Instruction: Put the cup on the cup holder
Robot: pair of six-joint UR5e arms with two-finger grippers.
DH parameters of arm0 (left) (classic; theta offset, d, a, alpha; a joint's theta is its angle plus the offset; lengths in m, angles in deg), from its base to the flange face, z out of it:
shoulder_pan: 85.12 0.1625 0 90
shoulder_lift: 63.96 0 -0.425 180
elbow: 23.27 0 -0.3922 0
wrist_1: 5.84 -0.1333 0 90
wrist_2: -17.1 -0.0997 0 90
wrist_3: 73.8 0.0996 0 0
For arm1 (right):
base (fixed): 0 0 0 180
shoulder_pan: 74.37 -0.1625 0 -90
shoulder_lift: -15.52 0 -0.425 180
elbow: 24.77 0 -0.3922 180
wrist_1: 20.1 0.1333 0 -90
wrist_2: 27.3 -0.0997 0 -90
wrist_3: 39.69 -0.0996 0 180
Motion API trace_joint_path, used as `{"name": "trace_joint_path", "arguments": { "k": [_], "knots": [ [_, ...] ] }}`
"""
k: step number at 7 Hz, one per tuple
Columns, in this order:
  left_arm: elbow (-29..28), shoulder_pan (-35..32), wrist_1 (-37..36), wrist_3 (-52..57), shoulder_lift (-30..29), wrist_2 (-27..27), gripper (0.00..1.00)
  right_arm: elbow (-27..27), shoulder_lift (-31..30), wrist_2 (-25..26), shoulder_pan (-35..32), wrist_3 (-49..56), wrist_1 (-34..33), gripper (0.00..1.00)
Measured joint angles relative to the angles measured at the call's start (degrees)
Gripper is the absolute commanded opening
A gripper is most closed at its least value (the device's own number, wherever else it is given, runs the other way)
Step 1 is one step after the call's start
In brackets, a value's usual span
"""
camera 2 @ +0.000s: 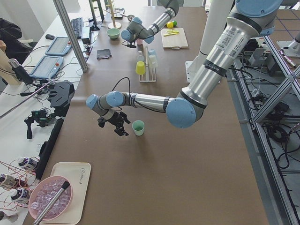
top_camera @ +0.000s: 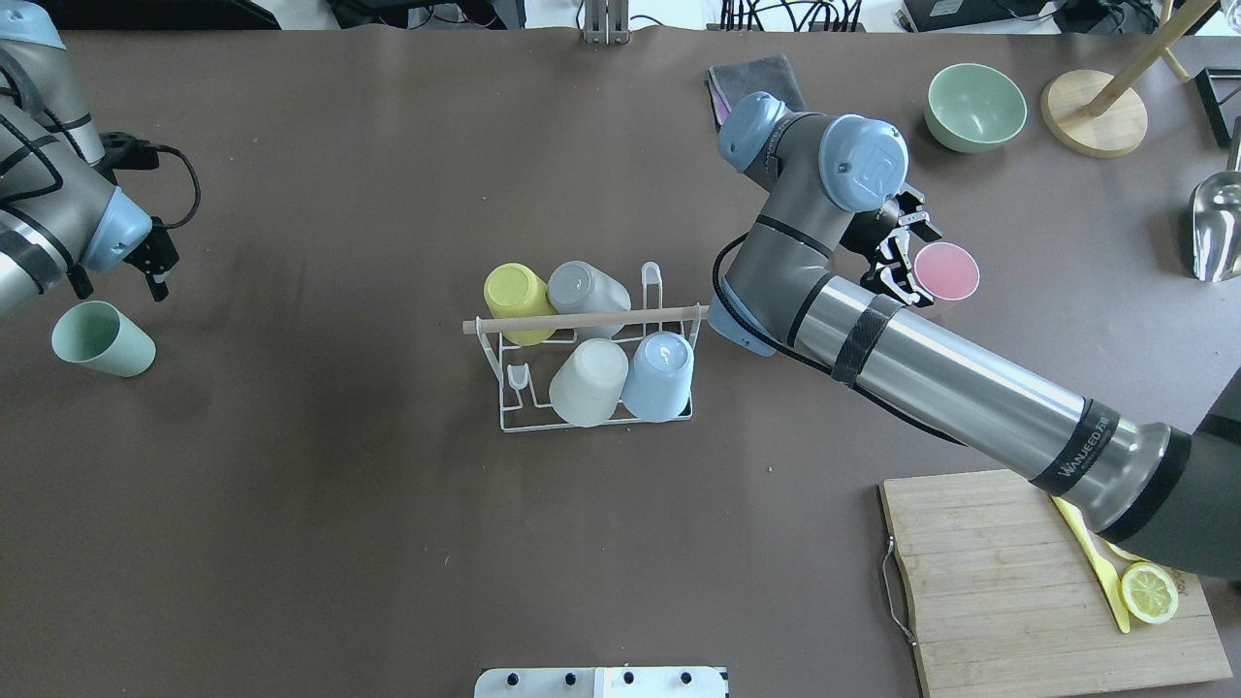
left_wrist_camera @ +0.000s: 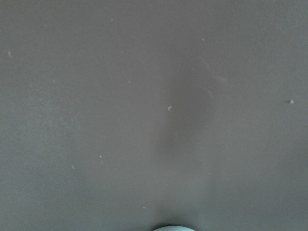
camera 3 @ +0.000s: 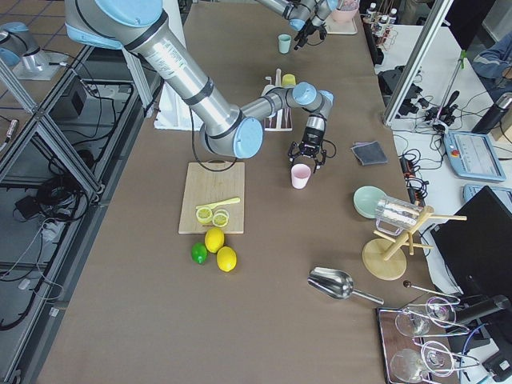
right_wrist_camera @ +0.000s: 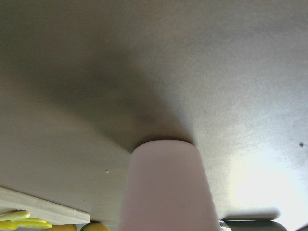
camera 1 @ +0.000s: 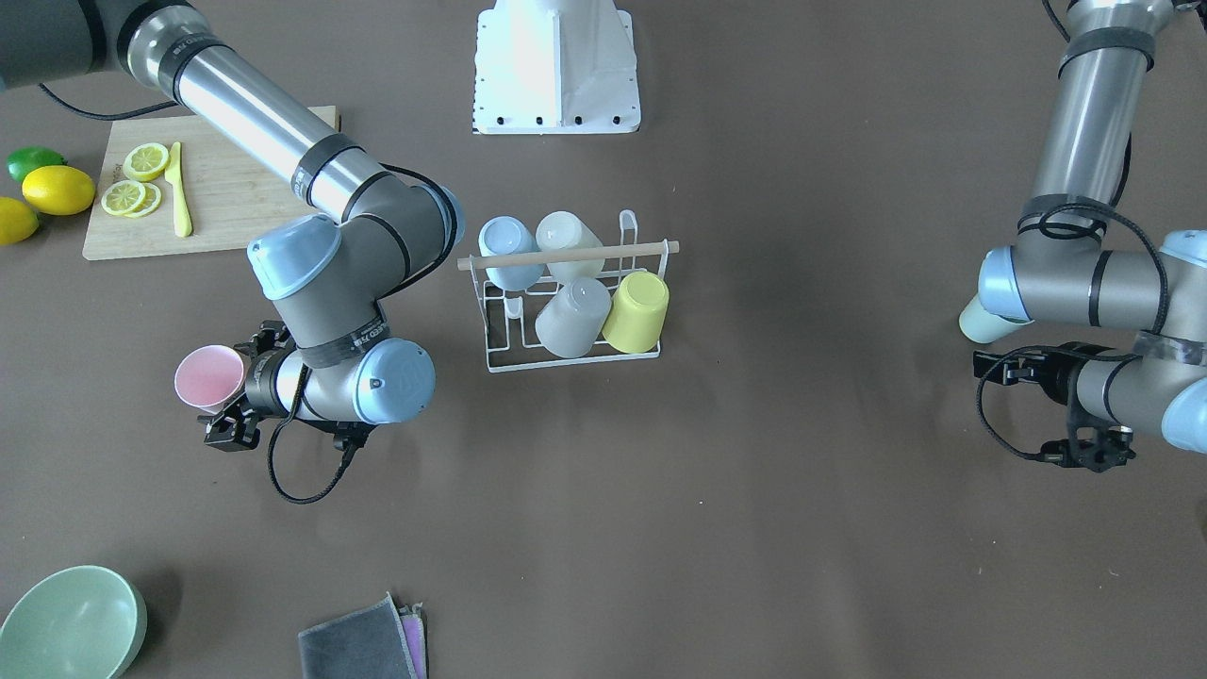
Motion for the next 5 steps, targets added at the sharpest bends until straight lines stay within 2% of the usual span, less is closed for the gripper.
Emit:
{"name": "trace_joint_path", "arguments": {
  "k": [2,5],
  "knots": [
    [-0.07,1.62,-1.34,0.24,-0.11,0.04,0.98,-0.37,0.14,-0.2,0.27,-0.33,0.03,0.98],
    [-0.77,2.13,-6.59,7.89,-0.17,-0.03,0.98,-0.53,-0.6,-0.23,1.03,-0.51,0.0,0.98]
  ]
}}
